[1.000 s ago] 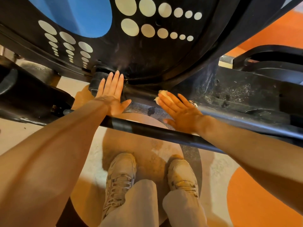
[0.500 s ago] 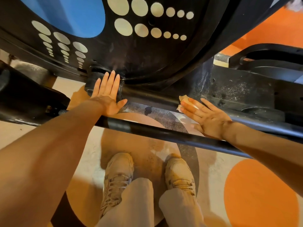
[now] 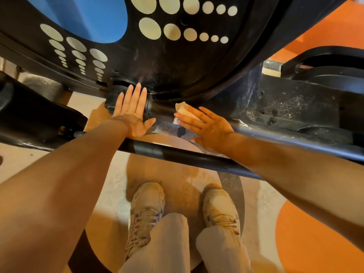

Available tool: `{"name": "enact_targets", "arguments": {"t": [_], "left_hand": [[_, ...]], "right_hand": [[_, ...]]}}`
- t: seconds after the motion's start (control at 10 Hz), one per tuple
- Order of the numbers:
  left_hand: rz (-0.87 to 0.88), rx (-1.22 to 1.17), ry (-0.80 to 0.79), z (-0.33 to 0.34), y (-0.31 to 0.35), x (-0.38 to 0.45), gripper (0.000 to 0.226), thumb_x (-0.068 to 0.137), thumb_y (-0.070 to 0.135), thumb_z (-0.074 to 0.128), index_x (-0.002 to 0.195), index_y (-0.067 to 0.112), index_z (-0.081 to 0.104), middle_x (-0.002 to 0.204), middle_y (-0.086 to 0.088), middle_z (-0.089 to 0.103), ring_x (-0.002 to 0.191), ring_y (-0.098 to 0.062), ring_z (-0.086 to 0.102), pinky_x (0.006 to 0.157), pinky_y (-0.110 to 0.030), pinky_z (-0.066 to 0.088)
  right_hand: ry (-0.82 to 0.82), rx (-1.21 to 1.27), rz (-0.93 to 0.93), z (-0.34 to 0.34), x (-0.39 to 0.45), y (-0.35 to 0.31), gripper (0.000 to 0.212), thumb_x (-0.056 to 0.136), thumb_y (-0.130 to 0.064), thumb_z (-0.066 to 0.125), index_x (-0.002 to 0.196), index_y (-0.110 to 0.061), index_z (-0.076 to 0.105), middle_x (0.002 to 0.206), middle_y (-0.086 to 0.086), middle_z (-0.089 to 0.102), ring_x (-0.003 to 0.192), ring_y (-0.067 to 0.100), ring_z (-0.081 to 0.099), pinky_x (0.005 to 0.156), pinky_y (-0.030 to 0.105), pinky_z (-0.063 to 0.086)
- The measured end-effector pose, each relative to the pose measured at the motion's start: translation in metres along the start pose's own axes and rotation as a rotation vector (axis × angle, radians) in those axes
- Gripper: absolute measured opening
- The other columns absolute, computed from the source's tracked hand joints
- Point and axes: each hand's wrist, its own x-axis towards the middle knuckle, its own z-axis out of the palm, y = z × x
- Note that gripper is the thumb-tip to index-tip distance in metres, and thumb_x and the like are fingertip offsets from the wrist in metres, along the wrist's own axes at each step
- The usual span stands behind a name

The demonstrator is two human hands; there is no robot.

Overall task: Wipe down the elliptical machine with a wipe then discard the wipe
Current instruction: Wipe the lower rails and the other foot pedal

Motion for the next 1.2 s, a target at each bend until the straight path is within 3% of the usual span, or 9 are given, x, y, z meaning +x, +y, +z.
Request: {"name": "enact_targets", "arguments": {"t": [0.1,0.2,0.3,0.4,0.5,0.8,0.9,1.0,1.2], "left_hand": [[-0.004,-0.001,0.007,0.0,0.0,0.0,0.088,0.101,0.058,0.027,0.148,0.013,-0.031,0.157,-0.008,-0.037,0.145,-0.025,-0.032,0.117,-0.04,-0.019],[-0.002,-0.01,0.007,0.0,0.0,-0.001,0.085,0.101,0.057,0.026,0.149,0.014,-0.03,0.157,-0.007,-0.037,0.145,-0.024,-0.032,0.117,-0.04,-0.019],[-0.003,-0.019,0.005,-0.001,-0.001,-0.001,0.085,0.101,0.057,0.026,0.149,0.015,-0.03,0.157,-0.007,-0.036,0.145,-0.024,-0.032,0.116,-0.04,-0.019],[0.003,-0.026,0.001,0.0,-0.001,-0.001,0.085,0.101,0.057,0.025,0.149,0.015,-0.03,0.157,-0.006,-0.037,0.145,-0.023,-0.032,0.117,-0.04,-0.019],[-0.006,-0.022,0.006,0.001,-0.002,-0.002,0.085,0.101,0.058,0.025,0.149,0.015,-0.03,0.157,-0.005,-0.037,0.145,-0.022,-0.032,0.117,-0.04,-0.019],[0.0,-0.038,0.011,0.001,-0.001,-0.001,0.087,0.101,0.057,0.028,0.15,0.014,-0.028,0.158,-0.006,-0.035,0.146,-0.024,-0.031,0.118,-0.041,-0.017],[-0.002,-0.041,0.011,-0.001,-0.002,-0.002,0.087,0.101,0.057,0.029,0.151,0.014,-0.027,0.158,-0.006,-0.035,0.146,-0.024,-0.03,0.118,-0.041,-0.016],[0.003,-0.036,0.008,-0.001,-0.003,-0.002,0.086,0.101,0.057,0.029,0.151,0.014,-0.027,0.158,-0.006,-0.035,0.146,-0.024,-0.03,0.118,-0.041,-0.016],[-0.002,-0.037,0.009,0.0,-0.002,-0.003,0.086,0.101,0.057,0.029,0.151,0.015,-0.027,0.158,-0.006,-0.035,0.146,-0.023,-0.031,0.118,-0.041,-0.017]], "right_hand": [[-0.009,0.002,-0.001,-0.006,0.009,-0.006,0.074,0.101,-0.051,0.035,0.15,-0.024,-0.013,0.163,-0.002,-0.011,0.15,0.028,-0.008,0.121,0.045,-0.001],[-0.02,0.053,0.029,-0.006,0.004,-0.004,0.072,0.1,-0.051,0.041,0.156,-0.023,0.005,0.164,-0.001,0.001,0.151,0.028,0.001,0.122,0.046,0.007],[-0.05,0.088,-0.014,-0.002,-0.012,0.008,0.069,0.1,-0.048,0.032,0.154,-0.023,-0.003,0.162,-0.004,-0.01,0.15,0.024,-0.007,0.121,0.04,-0.002],[-0.057,0.065,-0.011,0.002,-0.038,0.023,0.07,0.099,-0.046,0.033,0.154,-0.023,-0.004,0.16,-0.005,-0.012,0.149,0.024,-0.006,0.119,0.039,0.001],[-0.022,0.034,0.008,0.008,-0.064,0.035,0.065,0.099,-0.044,0.031,0.155,-0.017,0.015,0.163,0.001,0.01,0.148,0.029,0.017,0.118,0.046,0.024],[-0.091,0.065,0.055,0.011,-0.092,0.045,0.066,0.095,-0.045,0.026,0.154,-0.017,0.019,0.162,0.004,0.017,0.147,0.029,0.015,0.116,0.046,0.014],[-0.108,0.088,0.06,0.007,-0.082,0.04,0.066,0.096,-0.047,0.026,0.154,-0.017,0.019,0.162,0.004,0.019,0.147,0.028,0.016,0.117,0.047,0.024],[-0.143,0.098,0.055,0.007,-0.082,0.041,0.065,0.097,-0.048,0.024,0.155,-0.019,0.015,0.163,0.001,0.015,0.148,0.026,0.013,0.115,0.05,0.024],[-0.208,0.104,0.023,0.012,-0.125,0.073,0.067,0.099,-0.046,0.024,0.155,-0.032,-0.01,0.16,-0.013,-0.022,0.149,0.015,-0.015,0.12,0.037,-0.004]]}}
